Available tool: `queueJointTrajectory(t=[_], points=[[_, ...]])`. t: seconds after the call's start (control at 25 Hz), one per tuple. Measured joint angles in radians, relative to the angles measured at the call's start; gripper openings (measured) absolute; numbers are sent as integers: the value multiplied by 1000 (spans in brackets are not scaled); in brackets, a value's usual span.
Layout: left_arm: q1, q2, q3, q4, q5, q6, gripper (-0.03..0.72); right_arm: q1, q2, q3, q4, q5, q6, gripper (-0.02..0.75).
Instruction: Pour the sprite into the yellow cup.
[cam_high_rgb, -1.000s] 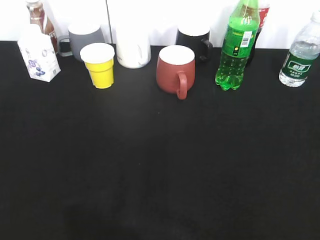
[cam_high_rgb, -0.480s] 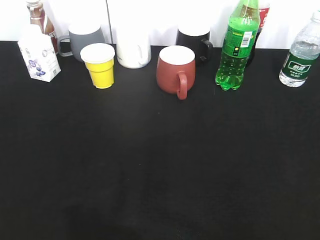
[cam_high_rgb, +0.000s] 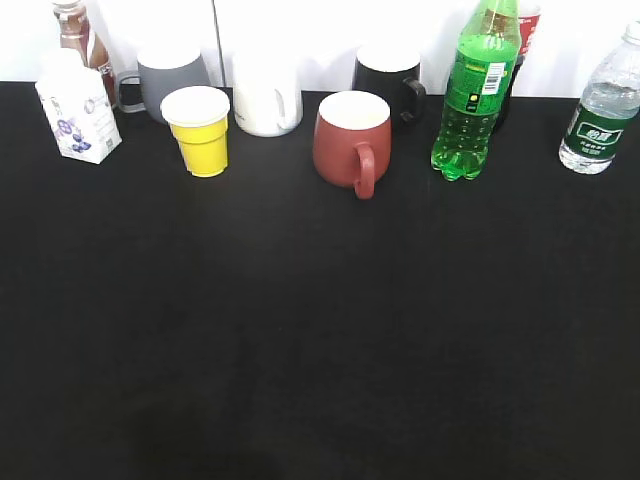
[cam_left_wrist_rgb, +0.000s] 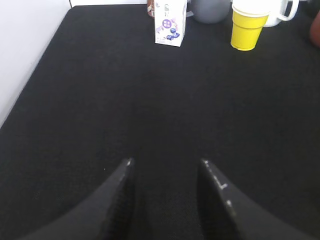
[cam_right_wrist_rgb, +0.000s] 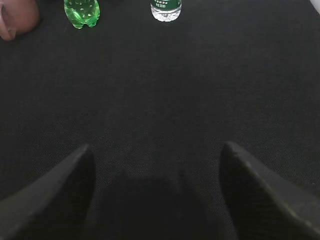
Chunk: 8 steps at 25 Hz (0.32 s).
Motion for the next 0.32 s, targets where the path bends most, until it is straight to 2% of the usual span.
queueJointTrajectory(t=[0.32], points=[[0, 0, 0, 0, 0, 0, 311, 0, 0, 0, 0, 0, 0, 587]])
